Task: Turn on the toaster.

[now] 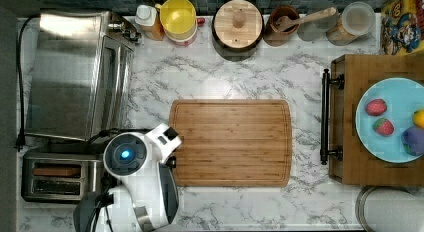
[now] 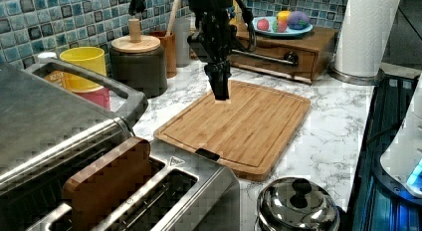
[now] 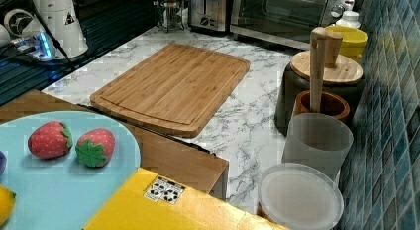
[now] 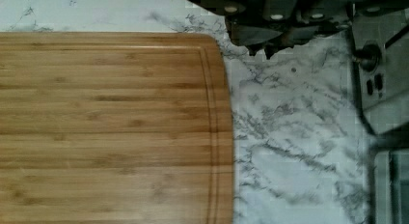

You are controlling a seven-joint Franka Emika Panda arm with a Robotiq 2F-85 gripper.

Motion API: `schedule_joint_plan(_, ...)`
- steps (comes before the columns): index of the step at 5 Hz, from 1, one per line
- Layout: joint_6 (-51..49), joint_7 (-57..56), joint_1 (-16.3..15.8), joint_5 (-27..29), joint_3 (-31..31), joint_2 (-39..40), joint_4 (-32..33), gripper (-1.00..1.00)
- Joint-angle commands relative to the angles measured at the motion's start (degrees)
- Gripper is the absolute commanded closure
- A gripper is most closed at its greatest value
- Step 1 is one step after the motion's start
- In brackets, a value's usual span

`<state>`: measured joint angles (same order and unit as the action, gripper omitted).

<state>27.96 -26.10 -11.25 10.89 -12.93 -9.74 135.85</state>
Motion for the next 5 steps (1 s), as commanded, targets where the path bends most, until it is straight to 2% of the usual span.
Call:
schedule_joint_plan(1, -1.79, -5.42, -5.59, 6.47, -4.38, -6.88, 2.53, 1.0)
schedule_joint_plan(2, 0.05, -4.13, -7.31, 9.11, -5.86, -8.09, 2.56, 1.0)
schedule_joint_plan(4, 2.92, 0.2, -7.42, 14.41, -6.62, -4.95, -0.55, 1.0)
schedule_joint_plan(5, 5.59, 5.35, -4.56, 12.67, -10.46, -2.51, -2.04, 1.0)
